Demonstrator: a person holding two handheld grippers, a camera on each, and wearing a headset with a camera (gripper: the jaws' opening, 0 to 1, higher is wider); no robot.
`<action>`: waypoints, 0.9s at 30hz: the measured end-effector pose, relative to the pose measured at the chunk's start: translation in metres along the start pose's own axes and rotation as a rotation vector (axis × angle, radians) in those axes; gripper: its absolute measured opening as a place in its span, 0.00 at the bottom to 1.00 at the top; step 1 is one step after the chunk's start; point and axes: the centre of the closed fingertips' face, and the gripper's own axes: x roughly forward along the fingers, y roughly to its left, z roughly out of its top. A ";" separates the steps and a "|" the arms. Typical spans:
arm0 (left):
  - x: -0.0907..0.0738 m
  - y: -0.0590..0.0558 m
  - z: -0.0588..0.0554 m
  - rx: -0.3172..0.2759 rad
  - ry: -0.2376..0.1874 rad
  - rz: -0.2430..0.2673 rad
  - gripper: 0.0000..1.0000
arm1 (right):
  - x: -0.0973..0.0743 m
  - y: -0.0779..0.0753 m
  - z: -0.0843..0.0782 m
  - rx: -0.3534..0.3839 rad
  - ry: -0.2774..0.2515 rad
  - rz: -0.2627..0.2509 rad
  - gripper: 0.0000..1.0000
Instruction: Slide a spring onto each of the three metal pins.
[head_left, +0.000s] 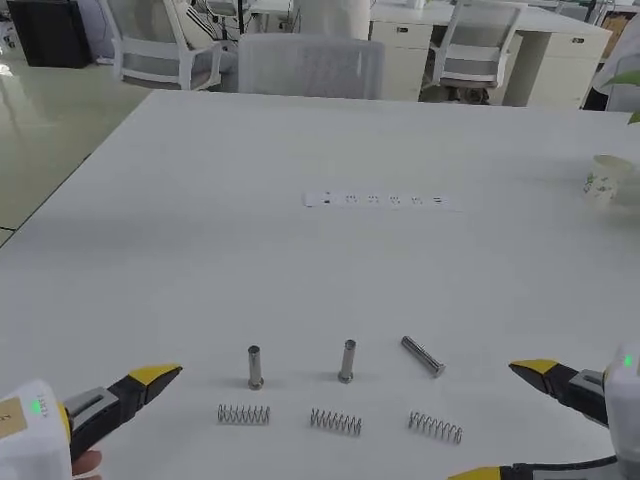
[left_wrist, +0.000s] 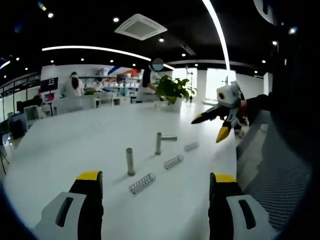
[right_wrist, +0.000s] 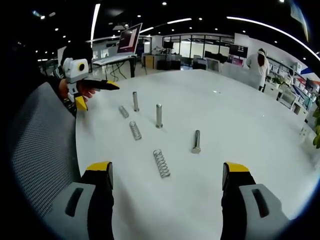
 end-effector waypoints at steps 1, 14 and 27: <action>0.000 0.000 -0.001 0.002 0.003 -0.001 0.84 | 0.000 0.000 0.000 -0.001 0.001 0.001 0.91; 0.003 -0.003 -0.003 0.004 0.015 -0.012 0.83 | 0.001 0.001 -0.004 -0.004 0.016 0.005 0.90; 0.003 -0.004 -0.005 0.001 0.022 -0.011 0.83 | 0.002 0.001 -0.005 -0.002 0.023 0.011 0.90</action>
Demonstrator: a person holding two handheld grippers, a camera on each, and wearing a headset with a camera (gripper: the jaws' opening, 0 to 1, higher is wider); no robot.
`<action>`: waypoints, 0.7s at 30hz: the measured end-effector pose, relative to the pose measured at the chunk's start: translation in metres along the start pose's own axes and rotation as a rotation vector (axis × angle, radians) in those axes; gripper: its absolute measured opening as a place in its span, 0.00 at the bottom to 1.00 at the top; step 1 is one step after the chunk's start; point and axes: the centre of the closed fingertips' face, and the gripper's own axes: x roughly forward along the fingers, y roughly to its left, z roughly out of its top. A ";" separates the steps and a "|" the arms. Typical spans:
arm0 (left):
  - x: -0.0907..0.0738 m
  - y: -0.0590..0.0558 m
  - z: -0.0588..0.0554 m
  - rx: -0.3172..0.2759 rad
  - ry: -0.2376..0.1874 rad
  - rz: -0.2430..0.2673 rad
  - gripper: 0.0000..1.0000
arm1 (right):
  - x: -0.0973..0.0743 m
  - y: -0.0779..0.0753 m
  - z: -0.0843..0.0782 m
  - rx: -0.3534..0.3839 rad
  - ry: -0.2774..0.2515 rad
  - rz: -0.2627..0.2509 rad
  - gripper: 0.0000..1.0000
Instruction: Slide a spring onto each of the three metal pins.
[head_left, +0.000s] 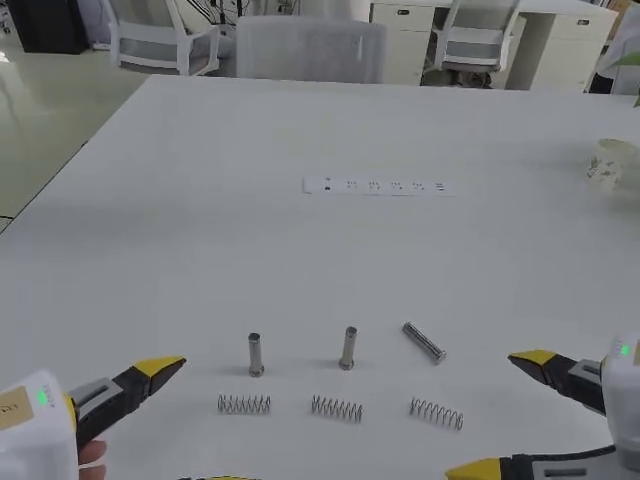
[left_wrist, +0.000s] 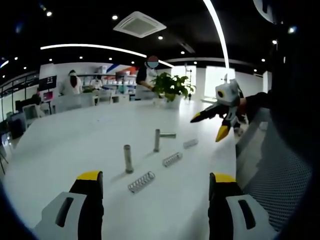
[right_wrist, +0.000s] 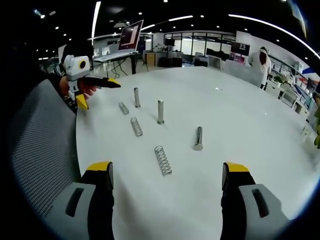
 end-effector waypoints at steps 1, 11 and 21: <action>0.000 0.000 0.000 0.000 0.001 -0.001 0.83 | 0.000 0.000 0.000 0.001 -0.001 -0.001 0.90; 0.003 -0.002 0.001 0.005 0.005 -0.004 0.83 | -0.003 -0.005 0.001 0.012 -0.013 -0.014 0.90; 0.004 -0.001 0.004 0.011 0.006 0.000 0.83 | -0.007 -0.015 0.007 0.012 -0.027 -0.037 0.90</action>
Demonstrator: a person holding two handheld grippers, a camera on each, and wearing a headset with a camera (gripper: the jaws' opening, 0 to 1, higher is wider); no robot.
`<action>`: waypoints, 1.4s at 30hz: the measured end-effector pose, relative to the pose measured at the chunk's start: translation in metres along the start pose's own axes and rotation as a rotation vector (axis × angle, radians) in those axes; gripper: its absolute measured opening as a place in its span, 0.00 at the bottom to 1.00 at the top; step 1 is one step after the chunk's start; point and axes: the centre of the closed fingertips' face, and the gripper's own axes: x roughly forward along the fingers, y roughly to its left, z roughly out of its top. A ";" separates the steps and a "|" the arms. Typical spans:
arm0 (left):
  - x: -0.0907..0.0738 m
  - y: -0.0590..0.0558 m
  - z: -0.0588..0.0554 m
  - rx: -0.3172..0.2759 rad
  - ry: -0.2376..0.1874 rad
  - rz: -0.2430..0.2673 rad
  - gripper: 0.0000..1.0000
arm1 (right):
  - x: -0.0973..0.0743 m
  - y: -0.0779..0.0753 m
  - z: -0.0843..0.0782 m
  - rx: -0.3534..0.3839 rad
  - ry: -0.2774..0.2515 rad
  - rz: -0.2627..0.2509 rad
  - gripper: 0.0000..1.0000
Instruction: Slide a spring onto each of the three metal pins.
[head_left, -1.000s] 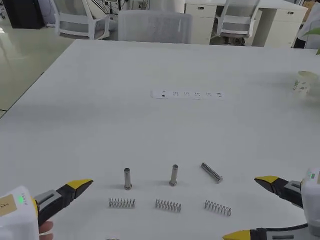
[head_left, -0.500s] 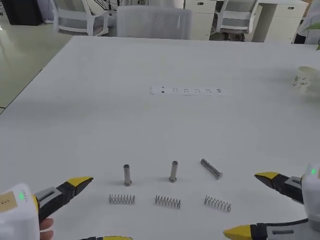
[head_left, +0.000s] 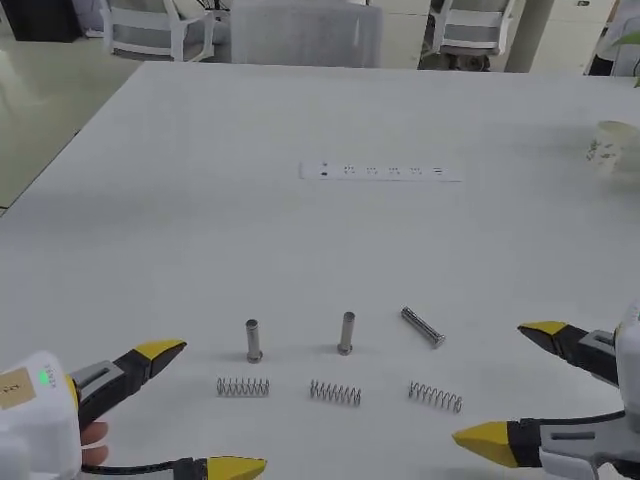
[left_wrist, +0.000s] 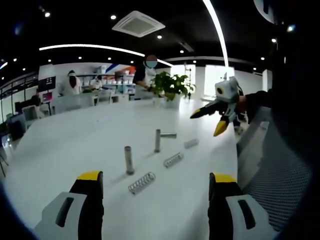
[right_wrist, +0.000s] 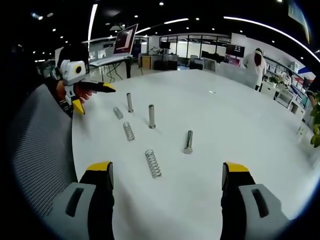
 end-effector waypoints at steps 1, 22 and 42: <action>0.000 0.000 0.000 0.001 0.000 0.001 0.83 | 0.000 0.000 0.000 0.000 -0.001 0.000 0.90; -0.003 -0.001 0.004 0.009 -0.007 0.008 0.83 | 0.020 -0.030 0.036 -0.086 0.016 0.002 0.84; -0.006 0.003 0.001 0.013 -0.005 0.014 0.82 | 0.069 -0.043 0.048 -0.078 0.113 0.008 0.71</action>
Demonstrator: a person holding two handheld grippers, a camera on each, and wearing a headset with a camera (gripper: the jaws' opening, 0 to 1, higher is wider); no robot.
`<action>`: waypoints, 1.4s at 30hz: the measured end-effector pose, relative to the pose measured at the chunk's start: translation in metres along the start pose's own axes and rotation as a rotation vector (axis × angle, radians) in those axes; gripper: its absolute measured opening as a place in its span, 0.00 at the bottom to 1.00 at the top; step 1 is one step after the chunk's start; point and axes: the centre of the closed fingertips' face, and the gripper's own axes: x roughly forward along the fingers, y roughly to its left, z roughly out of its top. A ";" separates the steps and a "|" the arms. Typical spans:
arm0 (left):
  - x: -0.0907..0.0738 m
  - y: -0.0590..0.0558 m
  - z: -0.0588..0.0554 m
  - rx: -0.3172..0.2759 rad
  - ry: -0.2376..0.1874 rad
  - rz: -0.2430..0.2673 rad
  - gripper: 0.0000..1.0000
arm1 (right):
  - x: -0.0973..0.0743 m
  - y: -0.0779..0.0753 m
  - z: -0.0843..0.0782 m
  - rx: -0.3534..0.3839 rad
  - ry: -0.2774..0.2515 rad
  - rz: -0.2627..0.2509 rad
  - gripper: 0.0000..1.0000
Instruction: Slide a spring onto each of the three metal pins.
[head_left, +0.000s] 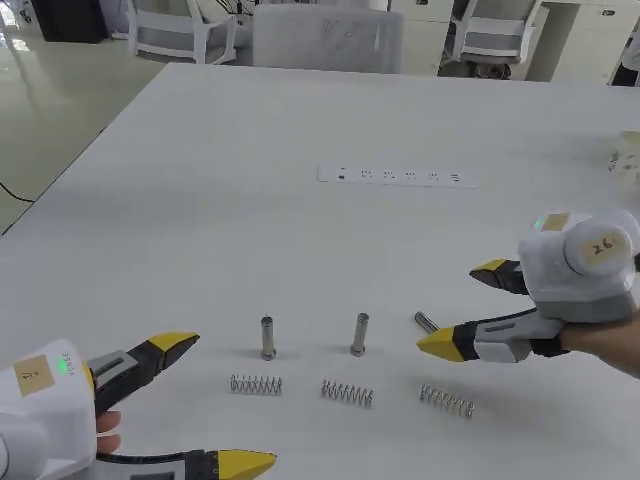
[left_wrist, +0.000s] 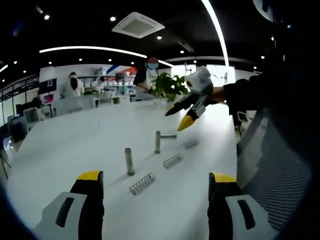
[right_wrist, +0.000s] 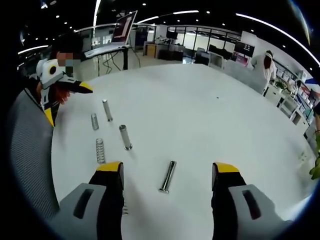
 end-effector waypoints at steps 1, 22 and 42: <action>0.000 0.000 0.000 0.000 0.000 0.000 0.82 | 0.001 -0.001 0.000 0.010 0.008 -0.003 0.70; -0.001 -0.001 0.000 0.000 0.001 -0.001 0.81 | 0.026 -0.010 -0.013 0.082 0.133 -0.043 0.40; -0.002 0.000 -0.004 -0.007 0.005 0.008 0.80 | 0.049 -0.009 -0.021 0.121 0.236 -0.058 0.10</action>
